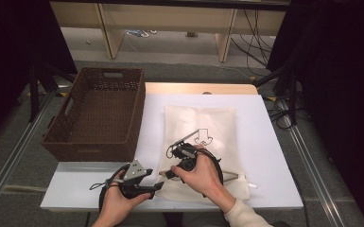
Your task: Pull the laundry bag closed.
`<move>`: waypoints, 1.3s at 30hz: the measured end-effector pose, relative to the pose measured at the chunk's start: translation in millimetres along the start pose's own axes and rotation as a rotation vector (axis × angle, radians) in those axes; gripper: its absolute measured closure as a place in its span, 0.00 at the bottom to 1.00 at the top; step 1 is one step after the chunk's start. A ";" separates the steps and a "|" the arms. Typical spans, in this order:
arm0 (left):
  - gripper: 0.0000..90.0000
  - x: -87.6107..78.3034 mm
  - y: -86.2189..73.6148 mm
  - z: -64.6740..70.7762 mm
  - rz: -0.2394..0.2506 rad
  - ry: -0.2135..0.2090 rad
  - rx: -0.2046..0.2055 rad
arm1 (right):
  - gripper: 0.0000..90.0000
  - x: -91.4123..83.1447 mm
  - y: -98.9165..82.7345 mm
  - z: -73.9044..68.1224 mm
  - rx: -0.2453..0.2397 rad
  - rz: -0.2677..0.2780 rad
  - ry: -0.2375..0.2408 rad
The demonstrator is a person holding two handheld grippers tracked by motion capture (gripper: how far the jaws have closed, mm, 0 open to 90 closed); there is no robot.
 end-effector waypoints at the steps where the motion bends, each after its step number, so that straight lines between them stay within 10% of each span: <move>1: 0.41 1.5 -0.2 0.3 -0.009 -0.044 -0.021 | 0.80 0.7 0.3 -0.7 0.009 -0.004 -0.003; 39: 0.51 9.1 -1.8 -5.7 -0.028 -0.017 -0.024 | 0.96 28.5 16.5 -4.2 0.034 -0.035 0.013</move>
Point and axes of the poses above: each handheld gripper's, and its own axes: x roughly forward along the jaws, y roughly out of its top, z roughly to its right, the point moved 1 cm from there along x, roughly forward along the jaws, and after that the axes turned 1 degree about z, right-handed, at the moved point
